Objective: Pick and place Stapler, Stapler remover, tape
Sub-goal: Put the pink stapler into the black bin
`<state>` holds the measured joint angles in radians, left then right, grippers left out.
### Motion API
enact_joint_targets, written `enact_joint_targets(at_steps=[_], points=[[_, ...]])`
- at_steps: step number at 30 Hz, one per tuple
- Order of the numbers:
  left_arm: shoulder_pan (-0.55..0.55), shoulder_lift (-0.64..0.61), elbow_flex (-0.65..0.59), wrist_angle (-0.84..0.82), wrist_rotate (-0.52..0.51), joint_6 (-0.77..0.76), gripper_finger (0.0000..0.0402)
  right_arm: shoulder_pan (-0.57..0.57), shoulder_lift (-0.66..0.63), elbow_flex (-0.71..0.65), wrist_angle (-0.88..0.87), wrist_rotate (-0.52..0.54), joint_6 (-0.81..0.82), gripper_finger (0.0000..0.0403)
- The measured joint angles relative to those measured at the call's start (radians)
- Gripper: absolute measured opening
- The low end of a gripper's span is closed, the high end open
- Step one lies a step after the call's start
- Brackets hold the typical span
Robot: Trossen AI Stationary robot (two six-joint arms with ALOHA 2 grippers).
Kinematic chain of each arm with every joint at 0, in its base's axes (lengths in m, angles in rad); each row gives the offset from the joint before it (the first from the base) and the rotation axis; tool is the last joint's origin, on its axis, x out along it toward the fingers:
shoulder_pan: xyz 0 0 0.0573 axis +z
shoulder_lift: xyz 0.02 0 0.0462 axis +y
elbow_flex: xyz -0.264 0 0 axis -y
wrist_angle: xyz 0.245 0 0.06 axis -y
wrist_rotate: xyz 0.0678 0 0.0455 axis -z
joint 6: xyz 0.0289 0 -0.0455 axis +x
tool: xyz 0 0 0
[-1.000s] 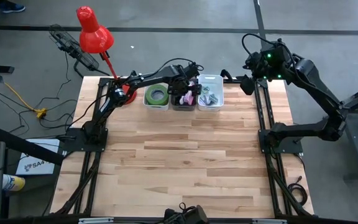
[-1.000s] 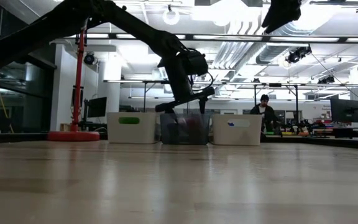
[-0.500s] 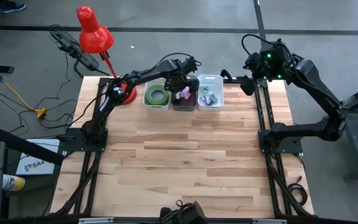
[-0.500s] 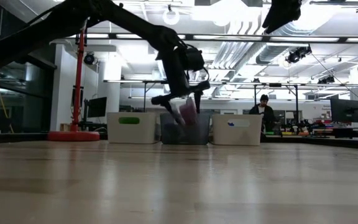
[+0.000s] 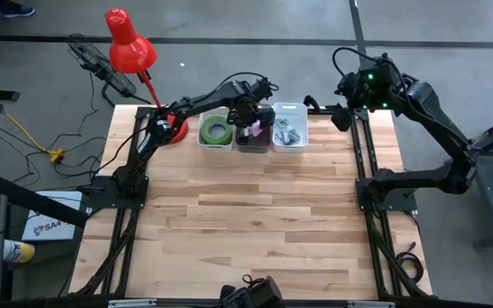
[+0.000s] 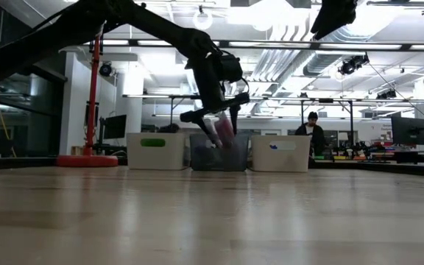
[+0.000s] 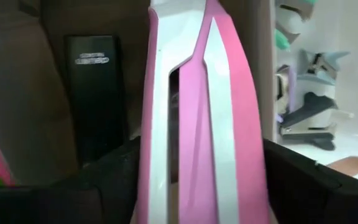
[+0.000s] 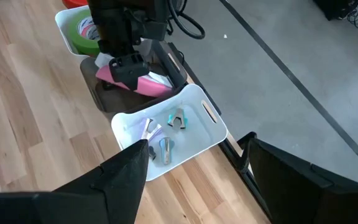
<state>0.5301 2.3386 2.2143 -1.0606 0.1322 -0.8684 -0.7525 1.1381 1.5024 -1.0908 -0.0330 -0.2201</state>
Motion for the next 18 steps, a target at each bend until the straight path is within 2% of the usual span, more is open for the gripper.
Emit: enact_joint_targets(at_steps=[6, 9, 12, 18], points=[[0.000, 0.000, 0.000, -0.031, -0.005, 0.029, 0.0219, 0.000, 0.000, 0.000, 0.000, 0.000, -0.010, 0.0268], [0.000, 0.000, 0.000, -0.033, -0.008, 0.034, 0.0222, 0.000, 0.000, 0.000, 0.000, 0.000, -0.017, 0.0268], [0.000, 0.000, 0.000, -0.034, -0.009, 0.035, 0.0263, 0.000, 0.000, 0.000, 0.000, 0.000, -0.017, 0.0268], [0.000, 0.000, 0.000, -0.044, 0.003, 0.081, 0.0383, 0.000, 0.000, 0.000, 0.000, 0.000, -0.017, 0.0268]])
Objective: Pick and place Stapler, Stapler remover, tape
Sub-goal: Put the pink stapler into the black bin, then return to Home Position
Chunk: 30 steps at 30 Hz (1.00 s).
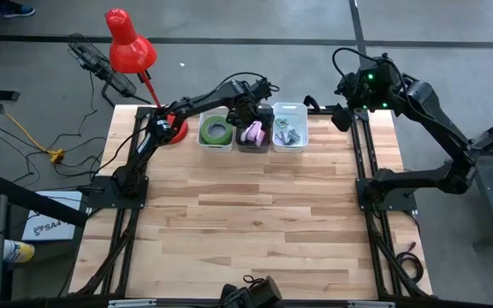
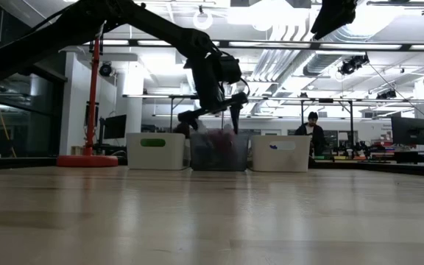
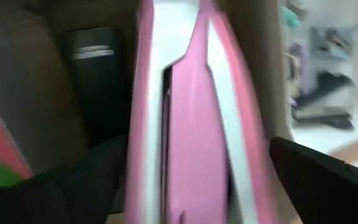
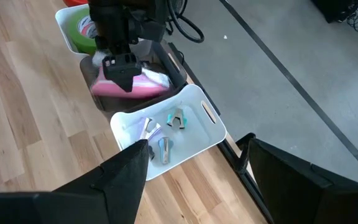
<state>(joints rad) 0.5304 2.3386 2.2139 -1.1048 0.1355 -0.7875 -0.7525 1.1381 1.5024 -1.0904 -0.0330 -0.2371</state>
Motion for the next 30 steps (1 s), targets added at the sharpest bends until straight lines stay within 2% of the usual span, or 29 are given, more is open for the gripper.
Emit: enact_joint_targets(at_steps=[2, 8, 15, 19, 24, 30], points=[[0.000, 0.000, 0.000, 0.015, 0.037, 0.028, 0.0387, 0.000, 0.000, 0.000, 0.000, 0.000, 0.000, 0.0268], [0.001, -0.002, 0.000, 0.024, 0.051, 0.029, 0.0352, 0.000, 0.000, 0.000, 0.000, 0.000, -0.004, 0.0268], [0.021, -0.015, -0.001, 0.020, 0.057, 0.034, 0.0349, 0.000, 0.000, 0.000, -0.003, 0.000, -0.007, 0.0268], [0.027, -0.055, -0.001, 0.011, 0.051, 0.101, 0.0349, 0.000, 0.000, 0.000, -0.019, 0.000, -0.008, 0.0268], [0.011, -0.123, -0.001, -0.001, -0.003, 0.202, 0.0349, 0.000, 0.001, 0.000, -0.030, -0.004, -0.037, 0.0268], [-0.048, -0.204, -0.001, -0.053, -0.115, 0.270, 0.0349, -0.001, -0.002, -0.010, -0.024, -0.071, -0.035, 0.0268]])
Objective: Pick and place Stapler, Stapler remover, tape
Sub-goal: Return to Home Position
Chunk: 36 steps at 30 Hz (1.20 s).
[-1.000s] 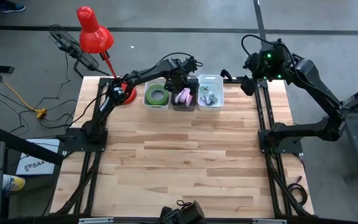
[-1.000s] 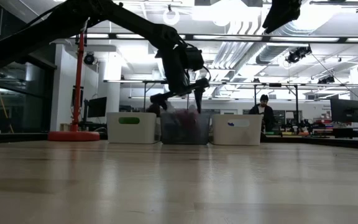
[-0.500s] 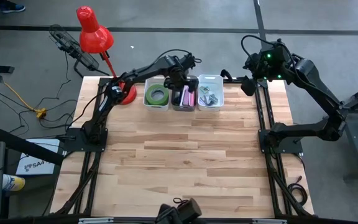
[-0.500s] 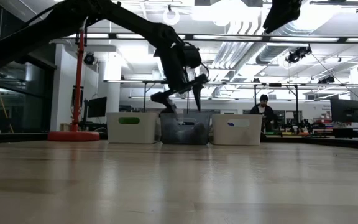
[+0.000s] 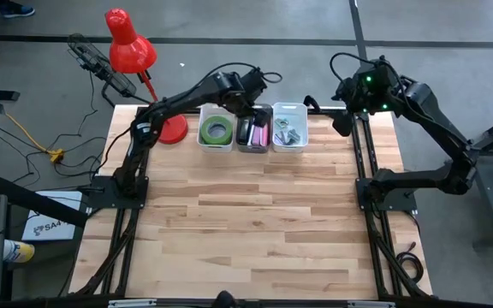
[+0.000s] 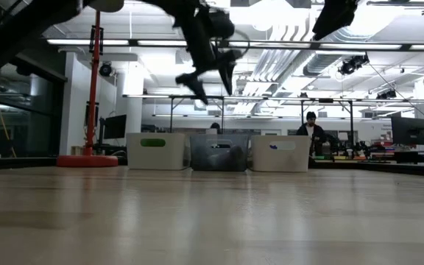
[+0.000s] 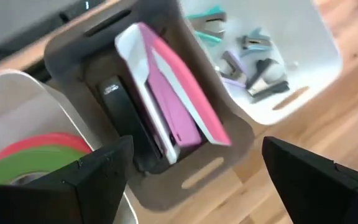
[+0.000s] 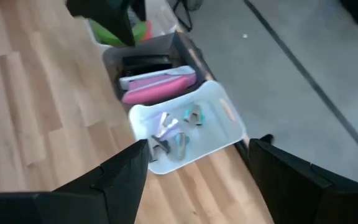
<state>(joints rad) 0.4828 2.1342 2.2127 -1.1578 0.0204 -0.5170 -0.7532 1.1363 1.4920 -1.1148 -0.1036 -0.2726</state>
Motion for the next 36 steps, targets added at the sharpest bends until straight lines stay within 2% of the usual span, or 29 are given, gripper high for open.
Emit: enact_joint_targets(at_steps=[6, 10, 15, 20, 24, 29, 33, 36], points=[[-0.101, -0.046, 0.001, -0.036, -0.099, 0.058, 0.0349, -0.013, -0.047, -0.137, 0.073, -0.042, 0.001, 0.0268], [-0.144, -0.060, 0.001, -0.034, -0.088, 0.088, 0.0349, -0.019, -0.100, -0.240, 0.143, -0.079, 0.004, 0.0268], [-0.180, -0.070, 0.000, -0.033, -0.131, 0.095, 0.0349, -0.019, -0.167, -0.337, 0.187, -0.086, 0.007, 0.0268], [-0.201, -0.087, 0.000, -0.004, -0.128, 0.136, 0.0349, -0.019, -0.229, -0.423, 0.223, -0.140, 0.072, 0.0268], [-0.203, -0.089, -0.033, 0.069, -0.081, 0.187, 0.0349, -0.019, -0.271, -0.502, 0.274, -0.195, 0.133, 0.0268], [-0.203, -0.088, -0.122, 0.169, 0.030, 0.240, 0.0349, -0.019, -0.310, -0.573, 0.323, -0.195, 0.225, 0.0268], [-0.211, -0.102, -0.201, 0.173, 0.040, 0.266, 0.0349, -0.019, -0.342, -0.601, 0.335, -0.195, 0.274, 0.0268], [-0.216, -0.141, -0.291, 0.270, 0.079, 0.278, 0.0349, -0.018, -0.362, -0.608, 0.332, -0.193, 0.289, 0.0268]])
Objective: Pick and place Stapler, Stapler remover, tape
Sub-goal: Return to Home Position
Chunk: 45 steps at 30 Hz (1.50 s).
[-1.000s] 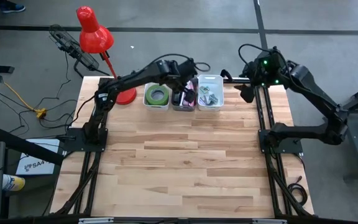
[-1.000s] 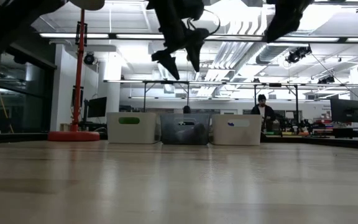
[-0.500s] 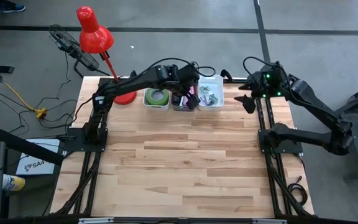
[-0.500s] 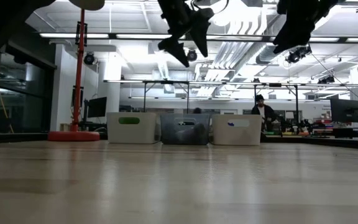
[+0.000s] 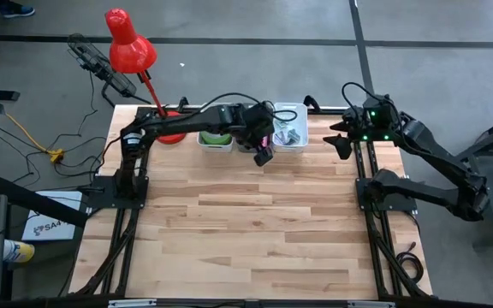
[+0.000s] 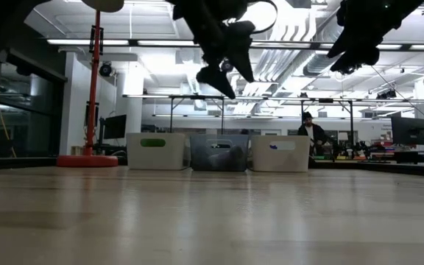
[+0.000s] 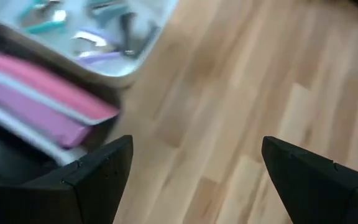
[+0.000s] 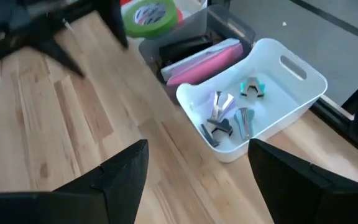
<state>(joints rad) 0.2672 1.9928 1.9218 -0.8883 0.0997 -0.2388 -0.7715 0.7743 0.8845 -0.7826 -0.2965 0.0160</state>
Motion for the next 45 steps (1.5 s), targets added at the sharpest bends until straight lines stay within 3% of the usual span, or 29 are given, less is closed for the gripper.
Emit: enact_joint_targets(at_steps=[6, 11, 20, 23, 28, 31, 36, 45], points=[[0.000, -0.090, -0.257, 0.250, 0.118, 0.002, 0.0349, 0.000, -0.034, 0.000, 0.002, 0.003, 0.067, 0.0268], [0.000, -0.236, -0.486, 0.404, 0.112, -0.010, 0.0349, 0.000, -0.053, 0.000, -0.012, 0.066, 0.185, 0.0268], [0.001, -0.588, -0.950, 0.700, 0.092, -0.096, 0.0349, 0.021, -0.085, -0.006, 0.029, 0.064, 0.145, 0.0268], [0.001, -0.717, -1.086, 0.775, 0.055, -0.138, 0.0349, 0.058, -0.125, -0.106, 0.206, 0.054, 0.215, 0.0268], [0.002, -0.927, -1.265, 0.842, 0.013, -0.211, 0.0349, 0.149, -0.180, -0.382, 0.643, -0.006, 0.411, 0.0268], [0.001, -1.048, -1.348, 0.843, -0.022, -0.243, 0.0349, 0.221, -0.201, -0.502, 0.863, 0.037, 0.493, 0.0268], [0.001, -1.262, -1.478, 0.841, -0.106, -0.284, 0.0349, 0.308, -0.256, -0.638, 0.912, 0.162, 0.577, 0.0268], [0.002, -1.592, -1.647, 0.823, -0.169, -0.335, 0.0349, 0.318, -0.490, -0.725, 0.917, 0.196, 0.601, 0.0268]])
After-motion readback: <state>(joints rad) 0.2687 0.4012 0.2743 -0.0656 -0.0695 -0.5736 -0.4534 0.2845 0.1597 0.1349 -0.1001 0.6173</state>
